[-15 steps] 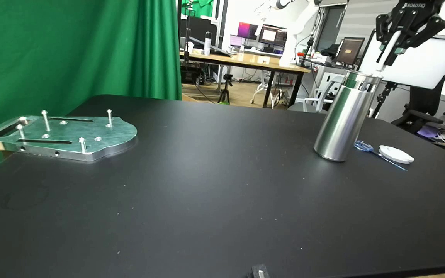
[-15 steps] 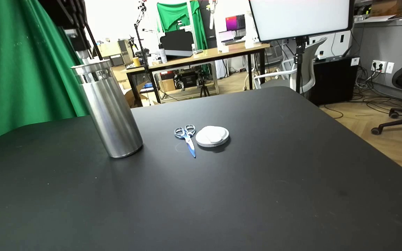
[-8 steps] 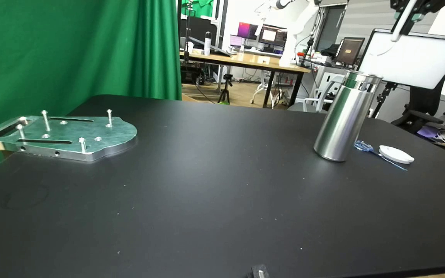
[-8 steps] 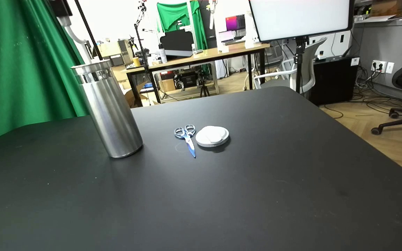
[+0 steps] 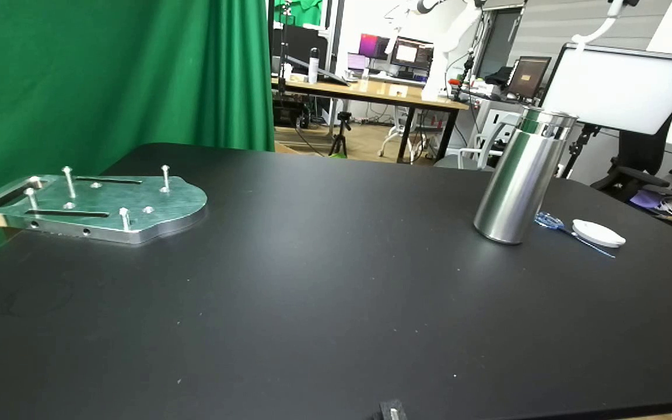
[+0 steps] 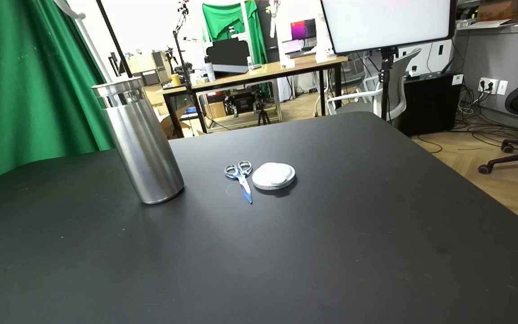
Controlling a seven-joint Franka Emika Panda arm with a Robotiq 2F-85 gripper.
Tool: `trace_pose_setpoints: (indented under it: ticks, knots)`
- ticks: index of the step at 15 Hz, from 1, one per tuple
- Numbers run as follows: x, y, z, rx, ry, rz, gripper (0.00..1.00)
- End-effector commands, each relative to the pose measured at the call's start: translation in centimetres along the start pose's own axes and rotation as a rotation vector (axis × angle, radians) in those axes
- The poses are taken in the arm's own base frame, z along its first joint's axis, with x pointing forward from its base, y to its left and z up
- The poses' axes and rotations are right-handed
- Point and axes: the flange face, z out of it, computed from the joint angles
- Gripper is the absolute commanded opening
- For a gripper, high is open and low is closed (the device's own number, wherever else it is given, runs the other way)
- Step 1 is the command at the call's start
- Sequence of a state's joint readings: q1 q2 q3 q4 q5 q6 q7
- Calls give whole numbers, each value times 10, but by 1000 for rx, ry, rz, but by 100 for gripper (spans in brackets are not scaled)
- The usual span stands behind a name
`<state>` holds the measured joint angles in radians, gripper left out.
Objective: Move the brush inside the flask upwards and downwards
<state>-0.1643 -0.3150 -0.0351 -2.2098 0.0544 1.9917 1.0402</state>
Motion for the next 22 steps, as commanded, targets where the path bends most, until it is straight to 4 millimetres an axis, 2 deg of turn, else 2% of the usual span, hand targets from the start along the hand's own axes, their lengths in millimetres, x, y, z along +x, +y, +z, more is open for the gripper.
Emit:
trace_pose_setpoints:
  ticks: [1,4,9,11,13,15,16,20,22]
  knots:
    - [16,-6,12,-20,10,37,4]
    - [33,-8,42,-54,-5,68,4]
    - [58,-14,107,-141,-25,124,4]
    - [61,-15,126,-170,-36,134,4]
    - [62,-17,136,-189,-46,137,4]
    - [59,-19,134,-192,-54,129,4]
    - [56,-20,127,-184,-53,123,4]
    - [38,-19,85,-137,-30,82,4]
    - [28,-16,55,-102,-11,61,4]
